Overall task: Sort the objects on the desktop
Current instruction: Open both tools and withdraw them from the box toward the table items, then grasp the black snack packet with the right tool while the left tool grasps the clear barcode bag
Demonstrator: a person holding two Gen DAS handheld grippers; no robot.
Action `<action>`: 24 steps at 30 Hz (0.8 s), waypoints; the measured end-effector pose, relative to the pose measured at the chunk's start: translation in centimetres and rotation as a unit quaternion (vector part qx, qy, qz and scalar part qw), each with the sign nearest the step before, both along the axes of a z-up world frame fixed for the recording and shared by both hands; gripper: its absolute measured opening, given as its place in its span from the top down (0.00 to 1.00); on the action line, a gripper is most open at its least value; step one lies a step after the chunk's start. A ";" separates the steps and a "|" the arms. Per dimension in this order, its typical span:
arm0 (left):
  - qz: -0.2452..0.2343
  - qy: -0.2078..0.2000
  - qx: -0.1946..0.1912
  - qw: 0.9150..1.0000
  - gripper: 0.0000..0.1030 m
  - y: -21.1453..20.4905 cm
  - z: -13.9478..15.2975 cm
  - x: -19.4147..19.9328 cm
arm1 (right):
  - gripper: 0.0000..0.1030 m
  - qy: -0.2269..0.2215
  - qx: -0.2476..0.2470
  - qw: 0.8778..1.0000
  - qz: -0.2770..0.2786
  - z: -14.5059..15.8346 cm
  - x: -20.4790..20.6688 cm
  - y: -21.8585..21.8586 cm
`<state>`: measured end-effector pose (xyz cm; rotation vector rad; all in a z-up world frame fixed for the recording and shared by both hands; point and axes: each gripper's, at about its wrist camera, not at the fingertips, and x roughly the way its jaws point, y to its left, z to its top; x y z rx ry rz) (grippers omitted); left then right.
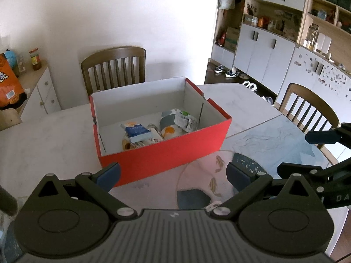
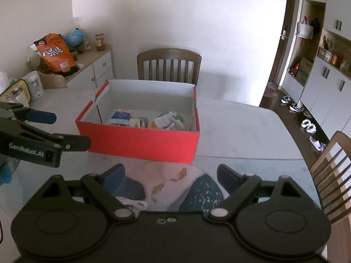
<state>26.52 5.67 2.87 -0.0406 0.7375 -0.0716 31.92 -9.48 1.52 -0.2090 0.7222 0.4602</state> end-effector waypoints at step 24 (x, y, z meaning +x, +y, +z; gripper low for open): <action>-0.029 -0.030 -0.008 0.999 0.00 -1.2 -3.3 -5.7 | 0.11 0.006 -0.006 0.999 -0.039 -3.4 -4.2 -2.8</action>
